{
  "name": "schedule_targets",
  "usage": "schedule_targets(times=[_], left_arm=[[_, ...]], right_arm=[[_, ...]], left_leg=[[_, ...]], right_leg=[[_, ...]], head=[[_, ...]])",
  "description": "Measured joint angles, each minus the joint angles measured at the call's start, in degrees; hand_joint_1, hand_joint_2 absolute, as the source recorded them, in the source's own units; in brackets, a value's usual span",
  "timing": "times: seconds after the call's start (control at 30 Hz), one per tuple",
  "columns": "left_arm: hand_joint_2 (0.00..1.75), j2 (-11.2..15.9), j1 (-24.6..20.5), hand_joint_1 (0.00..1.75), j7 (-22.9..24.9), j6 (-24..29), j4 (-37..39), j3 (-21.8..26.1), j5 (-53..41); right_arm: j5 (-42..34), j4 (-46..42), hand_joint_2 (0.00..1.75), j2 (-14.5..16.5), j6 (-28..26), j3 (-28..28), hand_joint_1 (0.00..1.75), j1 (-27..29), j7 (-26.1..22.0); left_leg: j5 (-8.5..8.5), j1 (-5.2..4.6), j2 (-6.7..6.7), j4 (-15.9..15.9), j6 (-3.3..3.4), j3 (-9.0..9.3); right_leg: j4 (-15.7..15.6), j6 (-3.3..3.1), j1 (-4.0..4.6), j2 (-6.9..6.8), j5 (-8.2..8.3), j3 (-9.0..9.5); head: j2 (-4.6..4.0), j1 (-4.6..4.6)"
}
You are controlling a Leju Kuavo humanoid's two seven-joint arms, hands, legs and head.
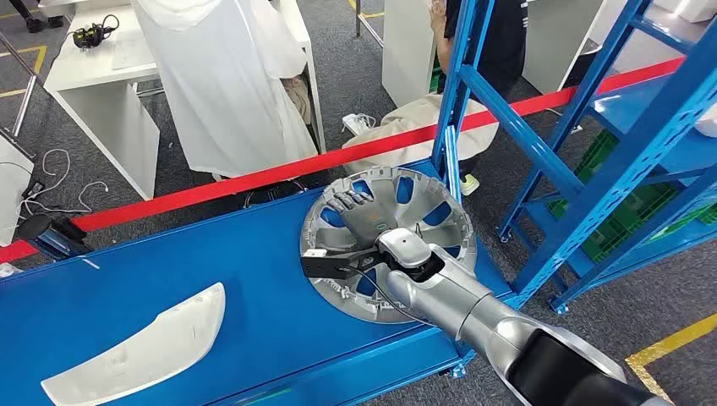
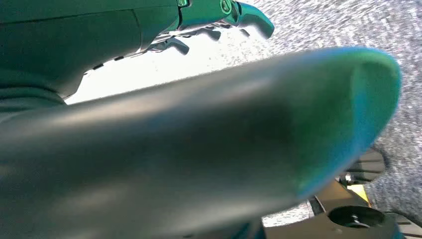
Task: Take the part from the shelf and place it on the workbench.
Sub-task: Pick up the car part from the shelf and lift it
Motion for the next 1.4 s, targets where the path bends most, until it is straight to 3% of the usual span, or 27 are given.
schedule_targets(times=[0.13, 0.2, 0.3, 0.33, 0.37, 0.4, 0.5, 0.57, 0.7, 0.8, 0.93, 1.4], left_arm=[[0.0, -0.07, -0.23, 0.0, -0.56, -0.06, -0.05, 0.0, -0.12], [0.0, -0.19, -0.25, 0.0, -0.63, -0.07, -0.07, 0.01, -0.15], [0.0, -0.2, -0.32, 0.0, -0.62, -0.05, -0.18, 0.02, -0.47], [0.0, -0.21, -0.31, 0.0, -0.63, -0.05, -0.19, 0.02, -0.65], [0.0, -0.21, -0.29, 0.0, -0.68, -0.05, -0.19, 0.02, -0.81], [0.0, -0.21, -0.26, 0.0, -0.78, -0.05, -0.19, 0.02, -0.93], [0.0, -0.2, -0.25, 0.0, -1.08, -0.05, -0.2, 0.02, -1.14], [0.0, -0.17, -0.25, 0.0, -1.14, -0.05, -0.23, 0.02, -1.24], [0.0, 0.02, -0.13, 0.0, -1.22, -0.05, -0.27, 0.02, -1.75], [0.0, 0.1, -0.07, 0.0, -1.18, 0.03, -0.27, 0.02, -2.04], [0.0, 0.14, 0.03, 0.0, -1.13, 0.15, -0.27, 0.02, -2.3], [0.0, 0.19, 0.02, 0.0, -1.54, 0.7, -0.27, 0.0, -2.98]], right_arm=[[-0.34, -0.14, 0.0, -0.29, 0.06, 0.07, 0.0, 0.41, 0.02], [-0.37, -0.24, 0.0, -0.53, 0.05, 0.11, 0.0, 0.53, 0.03], [-0.39, -0.36, 0.0, -0.73, 0.09, 0.16, 0.0, 0.66, 0.03], [-0.4, -0.36, 0.0, -0.75, 0.14, 0.19, 0.0, 0.77, 0.03], [-0.42, -0.36, 0.0, -0.76, 0.18, 0.22, 0.0, 0.87, 0.03], [-0.47, -0.37, 0.0, -0.76, 0.2, 0.26, 0.0, 0.94, 0.03], [-0.68, -0.72, 0.0, -0.81, 0.14, 0.32, 0.0, 0.99, 0.04], [-0.79, -1.2, 0.0, -0.89, 0.08, 0.34, 0.0, 1.11, 0.07], [-0.92, -2.19, 0.0, -1.1, 0.09, 0.36, 0.0, 1.59, 0.32], [-0.98, -3.11, 0.0, -1.32, 0.37, 0.37, 0.0, 2.21, 0.51], [-1.2, -4.12, 0.0, -1.59, 1.06, 0.38, 0.0, 2.65, 1.17], [-5.07, -5.56, 0.0, -2.11, 3.89, 0.38, 0.0, 3.74, 2.97]], left_leg=[[-0.09, -0.02, -0.08, -1.18, 0.94, 0.11], [0.22, 0.28, -0.03, -1.16, 1.8, -0.16], [0.25, 0.27, 0.04, -0.96, 2.67, -0.78], [0.27, 0.24, 0.05, -0.72, 2.73, -1.05], [0.29, 0.22, 0.06, -0.43, 2.76, -1.34], [0.29, 0.22, 0.05, -0.09, 2.76, -1.63], [0.31, 0.17, -0.03, 0.85, 2.51, -2.32], [0.42, 0.07, -0.09, 1.15, 1.99, -2.56], [0.46, -0.15, -0.07, 0.96, 2.24, -2.65], [1.12, -0.14, -0.08, 0.55, 1.5, -2.56], [1.41, -0.13, -0.11, 0.32, 1.16, -2.57], [1.46, -0.13, -0.12, 0.36, 1.06, -2.71]], right_leg=[[0.8, 1.01, 0.32, -0.09, -0.53, -0.81], [2.83, 1.62, 0.35, -0.22, -2.58, -1.52], [13.28, 2.33, 0.17, -0.39, -8.89, -5.2], [16.55, 2.46, 0.13, -0.43, -10.2, -6.27], [17.96, 2.52, 0.11, -0.46, -10.49, -6.45], [17.02, 2.5, 0.11, -0.5, -9.74, -5.46], [6.11, 2.04, 0.26, -0.58, -6.26, 1.43], [2.45, 1.6, 0.49, -0.58, -5.95, 3.42], [1.8, 1.62, 0.47, -0.53, -5.72, 3.26], [1.84, 1.24, 0.49, -0.54, -5.49, 3.1], [1.89, 1.04, 0.51, -0.54, -5.36, 2.96], [1.92, 1.09, 0.34, -0.55, -5.31, 2.9]], head=[[0.01, 0.0], [0.01, 0.22], [0.01, 0.5], [0.01, 0.5], [0.01, 0.51], [0.01, 0.51], [0.01, 0.5], [0.0, 0.5], [0.01, 0.53], [0.01, 0.52], [0.01, 0.52], [0.02, 0.54]])
